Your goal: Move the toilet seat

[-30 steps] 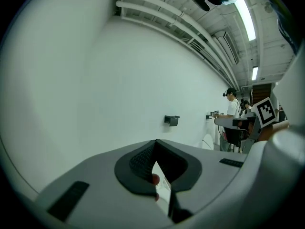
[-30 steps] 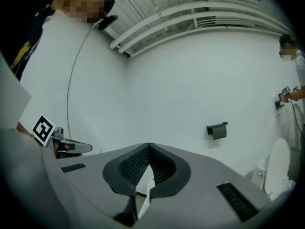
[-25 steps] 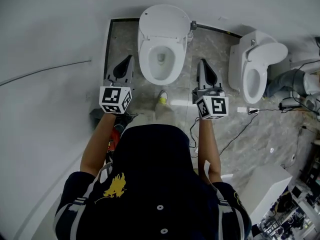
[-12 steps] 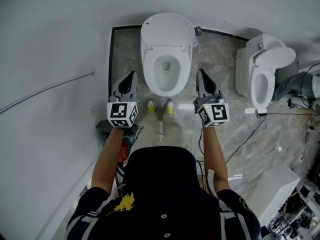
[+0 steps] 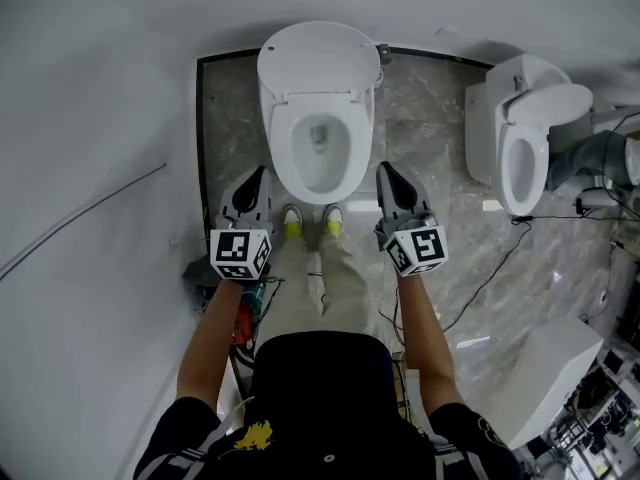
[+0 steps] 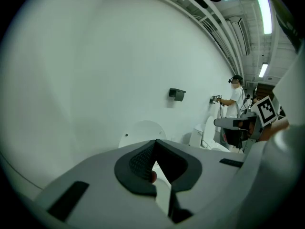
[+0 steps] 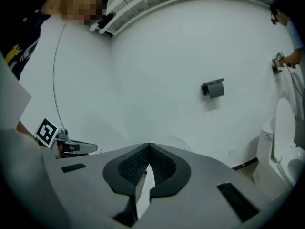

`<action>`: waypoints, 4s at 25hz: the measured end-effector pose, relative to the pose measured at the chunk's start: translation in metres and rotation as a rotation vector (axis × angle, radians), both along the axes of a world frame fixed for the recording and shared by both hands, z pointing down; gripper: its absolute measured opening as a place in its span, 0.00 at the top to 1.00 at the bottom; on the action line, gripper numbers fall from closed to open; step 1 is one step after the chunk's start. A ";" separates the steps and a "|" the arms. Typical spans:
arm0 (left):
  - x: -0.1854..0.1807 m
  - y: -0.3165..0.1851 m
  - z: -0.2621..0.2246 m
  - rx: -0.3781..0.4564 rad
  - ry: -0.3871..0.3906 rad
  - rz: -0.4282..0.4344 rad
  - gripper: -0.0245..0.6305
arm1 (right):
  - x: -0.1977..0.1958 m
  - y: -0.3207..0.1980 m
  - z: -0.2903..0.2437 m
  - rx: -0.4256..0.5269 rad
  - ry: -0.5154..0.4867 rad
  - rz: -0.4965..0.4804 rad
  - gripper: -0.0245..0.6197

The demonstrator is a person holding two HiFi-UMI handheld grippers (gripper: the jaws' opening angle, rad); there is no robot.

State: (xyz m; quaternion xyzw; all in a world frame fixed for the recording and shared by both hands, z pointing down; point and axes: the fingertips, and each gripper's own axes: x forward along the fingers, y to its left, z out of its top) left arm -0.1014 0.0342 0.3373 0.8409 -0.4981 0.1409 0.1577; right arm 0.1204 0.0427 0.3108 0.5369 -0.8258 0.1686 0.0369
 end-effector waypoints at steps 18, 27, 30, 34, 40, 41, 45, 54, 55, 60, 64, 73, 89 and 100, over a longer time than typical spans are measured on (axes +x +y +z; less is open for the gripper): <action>-0.009 -0.009 0.169 -0.115 0.010 -0.011 0.93 | 0.003 -0.009 0.202 -0.214 0.004 0.088 0.92; -0.017 -0.035 0.227 -0.143 0.002 -0.022 0.93 | 0.008 -0.015 0.267 -0.269 0.039 0.103 0.92; -0.014 -0.035 0.248 -0.200 0.044 -0.036 0.93 | 0.011 -0.017 0.288 -0.289 0.053 0.109 0.92; -0.019 -0.026 0.280 -0.268 0.030 -0.051 0.93 | 0.010 -0.015 0.315 -0.333 0.066 0.111 0.92; -0.025 -0.028 0.319 -0.285 -0.052 -0.010 0.93 | 0.007 -0.012 0.346 -0.372 0.097 0.097 0.92; -0.025 -0.029 0.326 -0.294 -0.045 -0.005 0.93 | 0.006 -0.012 0.351 -0.379 0.099 0.096 0.92; -0.024 -0.032 0.357 -0.338 -0.029 0.014 0.87 | 0.006 -0.011 0.377 -0.414 0.108 0.095 0.87; -0.016 -0.018 0.409 -0.445 0.003 0.061 0.66 | 0.013 -0.001 0.426 -0.499 0.139 0.100 0.72; -0.016 -0.017 0.412 -0.451 -0.001 0.063 0.65 | 0.013 0.001 0.430 -0.509 0.142 0.102 0.70; -0.019 -0.003 0.429 -0.522 0.004 0.066 0.56 | 0.012 0.013 0.447 -0.556 0.135 0.106 0.60; -0.020 0.006 0.444 -0.584 0.013 0.079 0.50 | 0.013 0.018 0.460 -0.579 0.133 0.102 0.52; -0.020 0.033 0.487 -0.757 0.033 0.077 0.32 | 0.013 0.039 0.508 -0.733 0.072 0.145 0.30; -0.016 0.048 0.516 -0.856 0.092 -0.008 0.31 | 0.005 0.048 0.538 -0.856 -0.026 0.216 0.25; -0.011 0.031 0.518 -0.865 0.157 -0.145 0.31 | 0.009 0.045 0.534 -0.863 -0.083 0.261 0.25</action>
